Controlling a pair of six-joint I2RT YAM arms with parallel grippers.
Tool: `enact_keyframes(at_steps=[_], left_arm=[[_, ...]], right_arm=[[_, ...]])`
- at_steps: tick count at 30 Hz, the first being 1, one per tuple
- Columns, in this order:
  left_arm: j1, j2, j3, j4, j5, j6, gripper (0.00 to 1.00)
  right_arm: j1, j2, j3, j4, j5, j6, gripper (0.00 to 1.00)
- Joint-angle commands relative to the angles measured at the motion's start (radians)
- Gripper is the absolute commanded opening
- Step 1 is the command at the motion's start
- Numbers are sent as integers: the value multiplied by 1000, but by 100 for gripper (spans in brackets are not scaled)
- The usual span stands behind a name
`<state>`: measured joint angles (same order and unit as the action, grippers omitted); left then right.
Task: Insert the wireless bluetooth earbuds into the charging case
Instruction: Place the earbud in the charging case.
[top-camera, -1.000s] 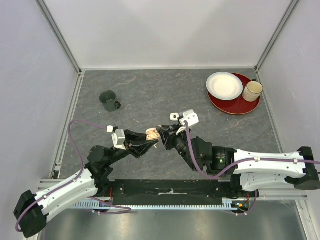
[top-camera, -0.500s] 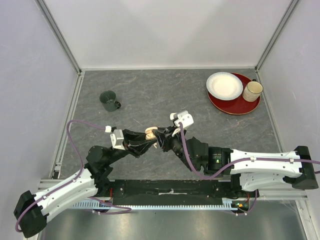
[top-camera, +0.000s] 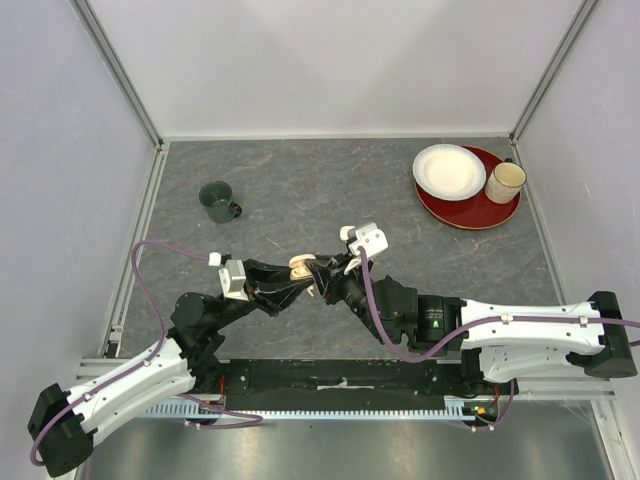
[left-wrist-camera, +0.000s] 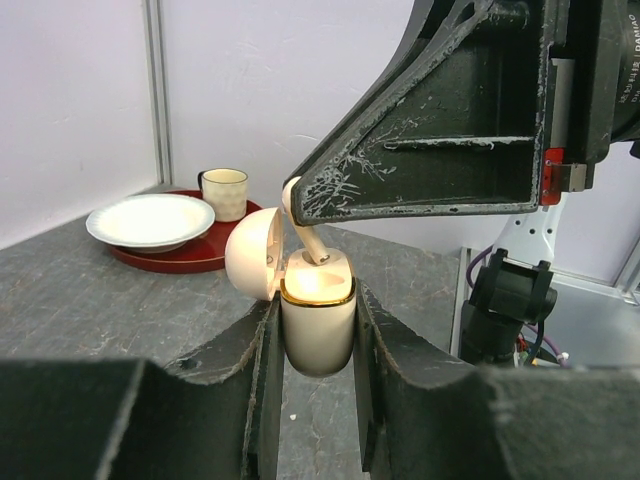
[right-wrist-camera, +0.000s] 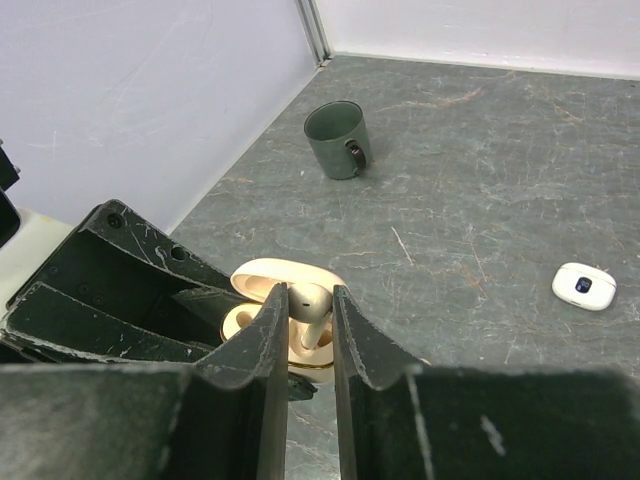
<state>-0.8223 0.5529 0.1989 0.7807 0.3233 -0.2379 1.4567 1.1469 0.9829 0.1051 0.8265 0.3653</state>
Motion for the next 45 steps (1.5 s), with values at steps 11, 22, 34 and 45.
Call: enact_keyframes(at_steps=[11, 22, 34, 45], left_arm=[[-3, -11, 33, 54, -6, 6, 2], [-3, -11, 33, 57, -10, 5, 2], [-5, -7, 33, 58, -7, 6, 2], [-5, -5, 28, 60, 33, 14, 2]], right_arm=[[63, 20, 27, 33, 123, -118, 0], [88, 16, 16, 68, 166, -158, 0], [88, -7, -4, 73, 151, -149, 0], [88, -10, -16, 139, 168, -164, 0]])
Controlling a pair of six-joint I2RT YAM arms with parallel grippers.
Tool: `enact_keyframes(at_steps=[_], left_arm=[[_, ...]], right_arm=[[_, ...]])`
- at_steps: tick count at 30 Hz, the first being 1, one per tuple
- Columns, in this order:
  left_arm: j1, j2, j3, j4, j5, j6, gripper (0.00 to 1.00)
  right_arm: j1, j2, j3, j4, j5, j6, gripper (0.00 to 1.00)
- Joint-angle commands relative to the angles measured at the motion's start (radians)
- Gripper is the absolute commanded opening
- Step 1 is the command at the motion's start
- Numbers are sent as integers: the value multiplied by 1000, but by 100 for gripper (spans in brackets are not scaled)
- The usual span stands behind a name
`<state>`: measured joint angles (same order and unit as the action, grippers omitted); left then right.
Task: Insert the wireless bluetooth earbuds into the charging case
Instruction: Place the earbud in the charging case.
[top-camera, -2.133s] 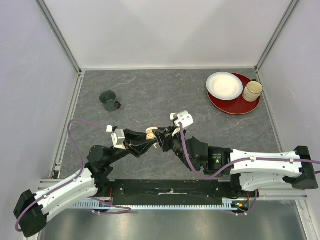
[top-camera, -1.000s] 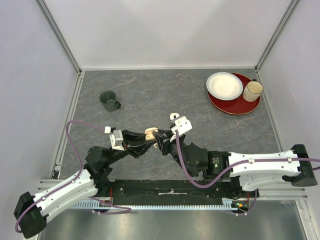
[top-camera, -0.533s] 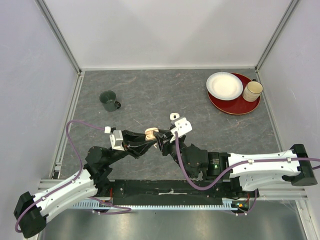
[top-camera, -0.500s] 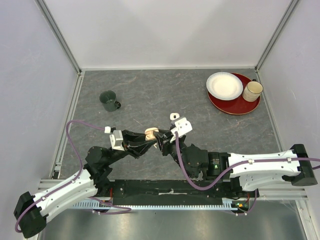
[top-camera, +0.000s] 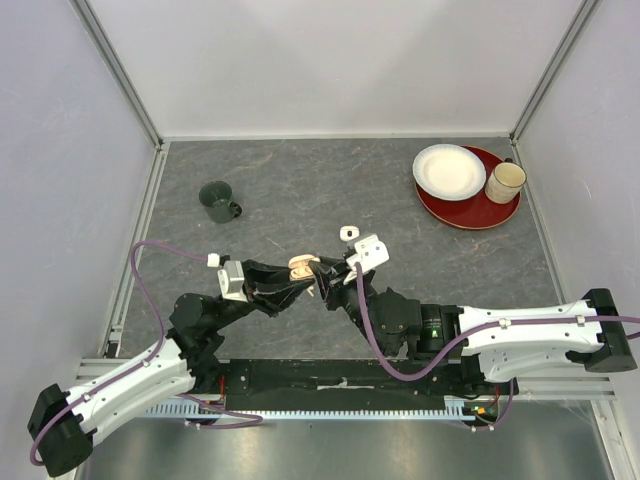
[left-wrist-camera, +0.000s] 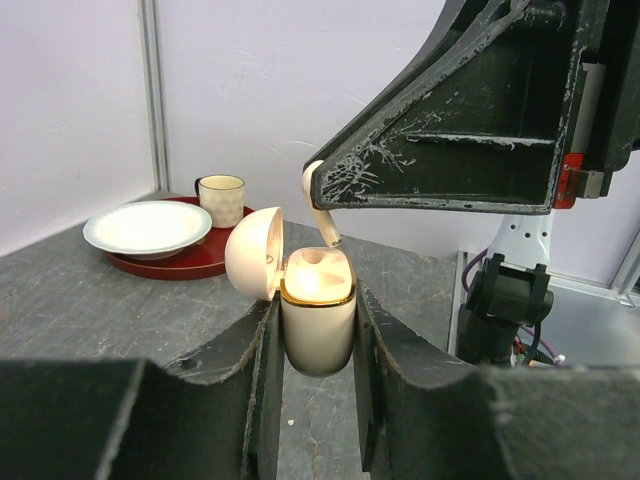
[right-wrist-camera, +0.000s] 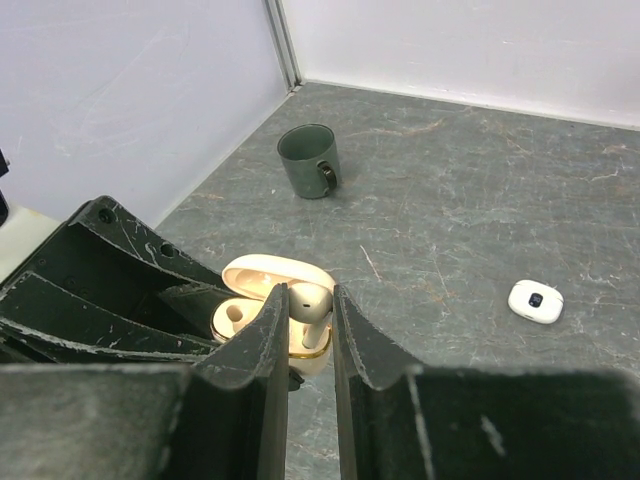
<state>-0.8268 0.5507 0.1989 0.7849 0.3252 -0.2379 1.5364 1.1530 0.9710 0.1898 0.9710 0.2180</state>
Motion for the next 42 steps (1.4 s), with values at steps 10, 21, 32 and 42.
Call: enact_keyframes(at_steps=[10, 21, 32, 42], left_arm=[[0, -3, 27, 73, 32, -12, 2], [0, 3, 20, 83, 23, -20, 2], [2, -3, 22, 83, 14, -24, 2], [0, -17, 19, 83, -12, -24, 2]], right_arm=[[7, 4, -25, 80, 37, -45, 0], [7, 7, -38, 63, -8, 11, 0], [7, 27, -35, 60, 1, -9, 0], [7, 22, -46, 37, -29, -65, 0]])
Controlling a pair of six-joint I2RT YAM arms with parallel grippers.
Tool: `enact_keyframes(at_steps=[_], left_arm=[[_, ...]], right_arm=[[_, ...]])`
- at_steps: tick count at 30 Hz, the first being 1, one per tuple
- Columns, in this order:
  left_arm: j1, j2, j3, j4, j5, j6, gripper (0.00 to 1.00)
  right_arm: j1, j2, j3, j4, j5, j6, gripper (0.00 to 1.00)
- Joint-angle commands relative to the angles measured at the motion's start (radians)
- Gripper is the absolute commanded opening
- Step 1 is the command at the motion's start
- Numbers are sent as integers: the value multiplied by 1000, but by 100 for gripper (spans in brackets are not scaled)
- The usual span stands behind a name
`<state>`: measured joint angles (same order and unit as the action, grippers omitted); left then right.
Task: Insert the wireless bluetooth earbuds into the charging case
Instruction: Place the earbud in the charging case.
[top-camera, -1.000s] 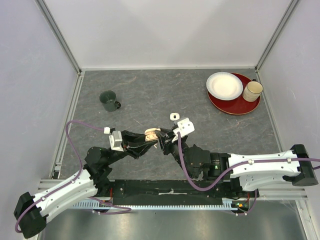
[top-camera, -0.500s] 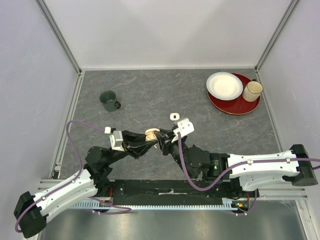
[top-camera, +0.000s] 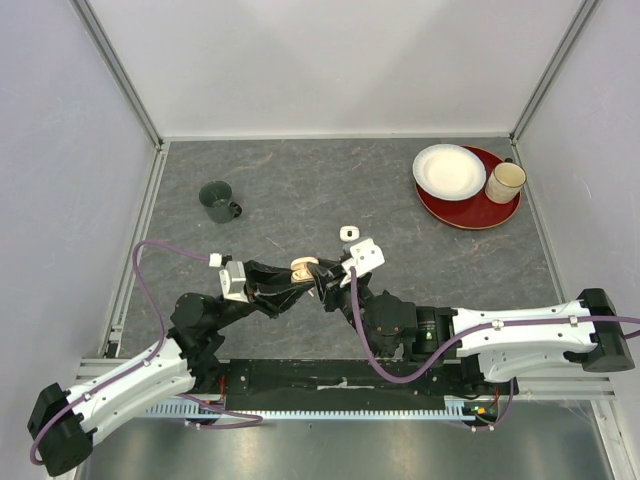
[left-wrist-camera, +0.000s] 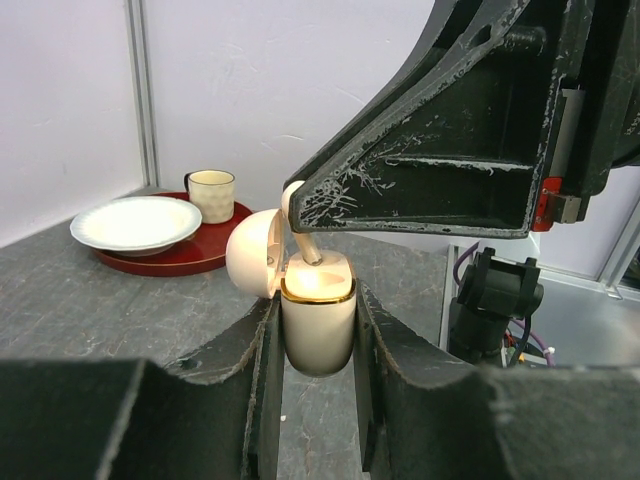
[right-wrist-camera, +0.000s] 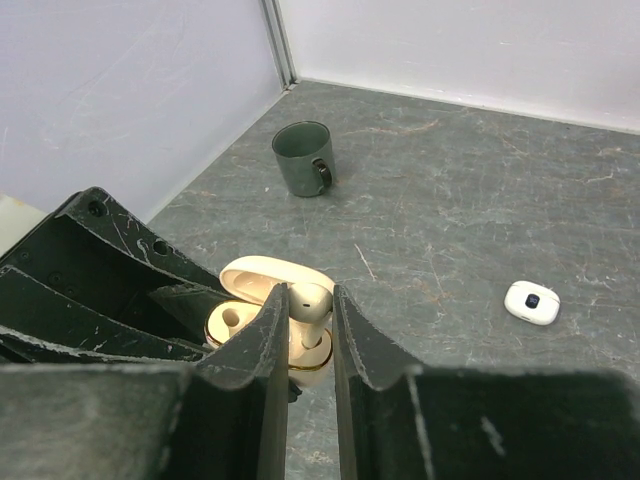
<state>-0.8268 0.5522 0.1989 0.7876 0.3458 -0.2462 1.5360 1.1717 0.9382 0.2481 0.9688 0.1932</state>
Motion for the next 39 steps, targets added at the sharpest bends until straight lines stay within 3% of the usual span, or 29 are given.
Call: enact_keyframes(at_steps=[1, 17, 26, 39], left_arm=[[2, -18, 17, 81, -40, -16, 2], [2, -26, 10, 81, -74, -7, 2], [2, -31, -6, 116, -93, -1, 2], [2, -29, -6, 127, -103, 8, 2]], right_arm=[[9, 5, -15, -21, -38, -46, 0], [9, 5, -18, 8, -45, -153, 0], [9, -3, -6, 3, -16, -43, 0], [9, 52, 88, -167, 2, 92, 0]])
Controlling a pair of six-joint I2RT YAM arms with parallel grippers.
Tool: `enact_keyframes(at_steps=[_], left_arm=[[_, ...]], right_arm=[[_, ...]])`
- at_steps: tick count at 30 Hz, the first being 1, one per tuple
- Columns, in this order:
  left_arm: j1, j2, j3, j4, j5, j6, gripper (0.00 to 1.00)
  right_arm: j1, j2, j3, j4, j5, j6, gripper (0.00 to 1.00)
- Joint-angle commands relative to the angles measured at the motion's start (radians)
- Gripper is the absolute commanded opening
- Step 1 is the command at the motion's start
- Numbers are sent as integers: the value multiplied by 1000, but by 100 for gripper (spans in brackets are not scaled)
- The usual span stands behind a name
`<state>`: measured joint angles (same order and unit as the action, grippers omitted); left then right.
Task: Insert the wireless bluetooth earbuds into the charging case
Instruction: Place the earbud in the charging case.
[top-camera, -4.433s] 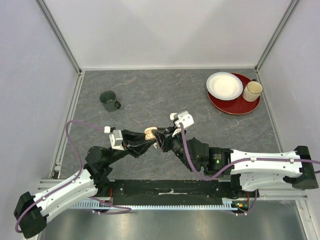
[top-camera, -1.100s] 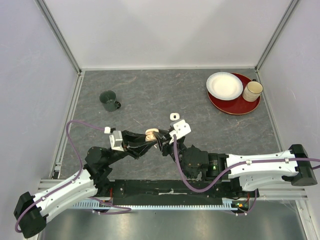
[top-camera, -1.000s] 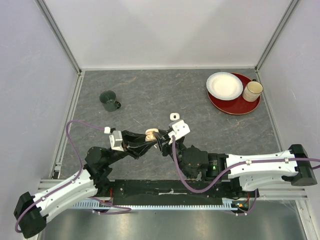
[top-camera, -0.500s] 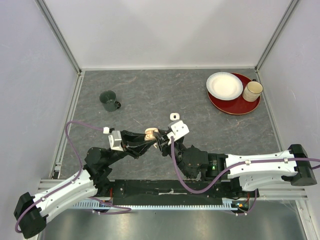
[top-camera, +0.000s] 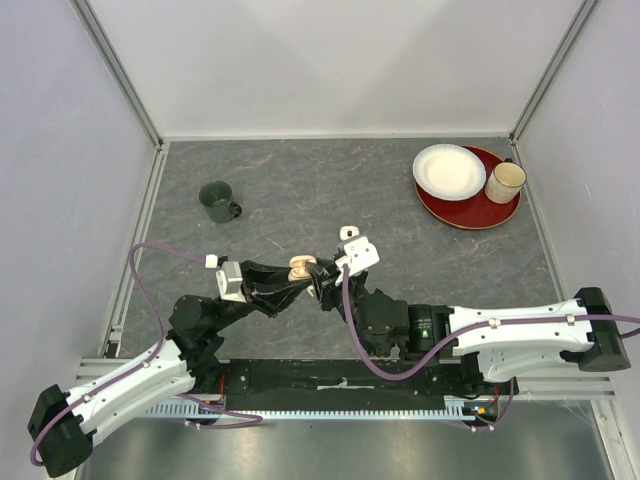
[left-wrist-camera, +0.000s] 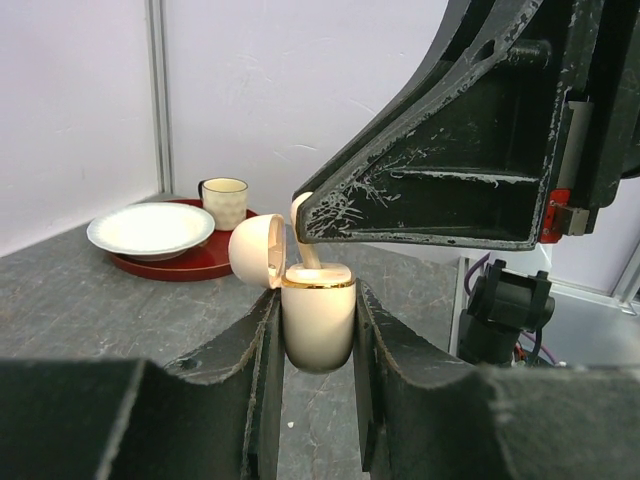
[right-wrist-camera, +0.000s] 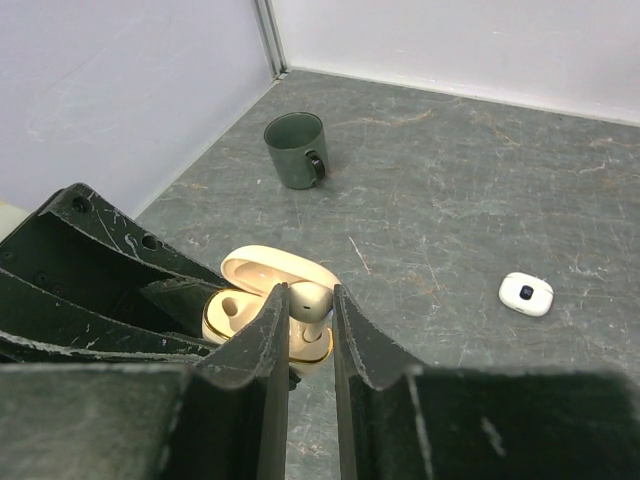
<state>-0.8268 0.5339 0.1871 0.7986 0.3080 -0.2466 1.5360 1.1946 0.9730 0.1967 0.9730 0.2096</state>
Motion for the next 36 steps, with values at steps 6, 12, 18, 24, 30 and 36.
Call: enact_keyframes(at_steps=[6, 12, 18, 24, 30, 36], left_arm=[[2, -14, 0, 119, -89, 9, 2], [2, -34, -12, 117, -130, 7, 2], [0, -28, -12, 131, -136, 4, 2], [2, -23, -11, 143, -118, -5, 2], [2, -29, -15, 143, -118, -10, 2], [0, -29, -17, 142, -118, -11, 2]], right_arm=[[9, 43, 67, -123, -13, 97, 0], [9, -1, 23, -63, -5, 79, 0], [9, -10, 4, -39, -37, 67, 0], [9, 13, 23, -48, -39, 62, 0], [9, 17, 49, -80, -42, 68, 7], [9, -4, 64, -97, -49, 102, 32]])
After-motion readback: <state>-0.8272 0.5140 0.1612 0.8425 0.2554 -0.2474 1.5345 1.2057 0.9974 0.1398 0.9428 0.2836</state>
